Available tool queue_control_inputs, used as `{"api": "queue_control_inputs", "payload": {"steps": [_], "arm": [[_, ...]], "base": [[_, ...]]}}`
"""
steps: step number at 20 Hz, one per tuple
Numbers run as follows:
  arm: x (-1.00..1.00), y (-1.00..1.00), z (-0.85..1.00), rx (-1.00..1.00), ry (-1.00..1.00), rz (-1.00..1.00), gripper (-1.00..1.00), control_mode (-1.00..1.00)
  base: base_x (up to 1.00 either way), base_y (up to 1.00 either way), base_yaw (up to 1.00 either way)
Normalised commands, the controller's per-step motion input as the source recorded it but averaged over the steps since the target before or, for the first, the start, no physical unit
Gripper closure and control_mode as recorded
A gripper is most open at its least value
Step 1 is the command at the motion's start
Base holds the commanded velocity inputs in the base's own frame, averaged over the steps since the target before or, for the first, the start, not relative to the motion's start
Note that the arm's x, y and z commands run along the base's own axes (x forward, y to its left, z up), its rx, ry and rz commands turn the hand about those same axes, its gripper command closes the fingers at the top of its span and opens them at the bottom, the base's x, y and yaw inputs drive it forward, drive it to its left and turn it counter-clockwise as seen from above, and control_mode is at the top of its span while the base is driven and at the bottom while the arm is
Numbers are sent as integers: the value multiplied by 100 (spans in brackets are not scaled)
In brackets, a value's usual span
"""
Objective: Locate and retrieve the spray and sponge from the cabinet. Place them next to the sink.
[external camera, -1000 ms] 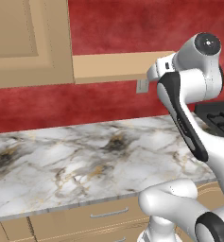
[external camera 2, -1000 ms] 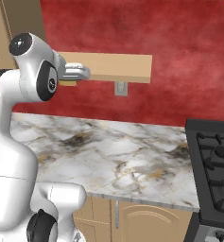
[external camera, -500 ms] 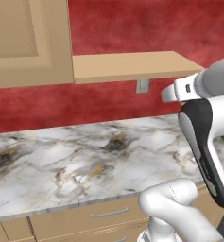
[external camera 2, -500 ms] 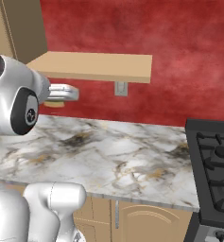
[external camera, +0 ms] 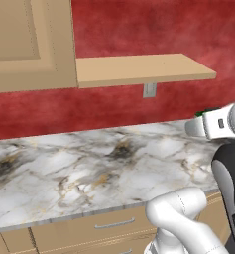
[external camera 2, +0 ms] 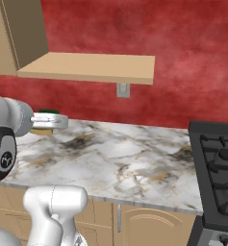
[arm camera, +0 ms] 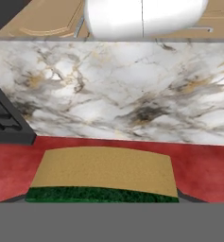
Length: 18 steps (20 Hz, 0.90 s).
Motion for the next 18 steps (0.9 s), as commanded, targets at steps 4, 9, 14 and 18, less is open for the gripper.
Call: {"api": "queue_control_inputs", "payload": {"steps": [4,9,14,18], "arm": [[0,0,0,0,0,0,100,-100],[0,0,0,0,0,0,100,-100],[-1,-3,-1,0,0,-1,100,-100],[0,0,0,0,0,0,100,100]], "base": [[0,0,0],[0,0,0],[0,0,0],[-4,-11,-37]]}}
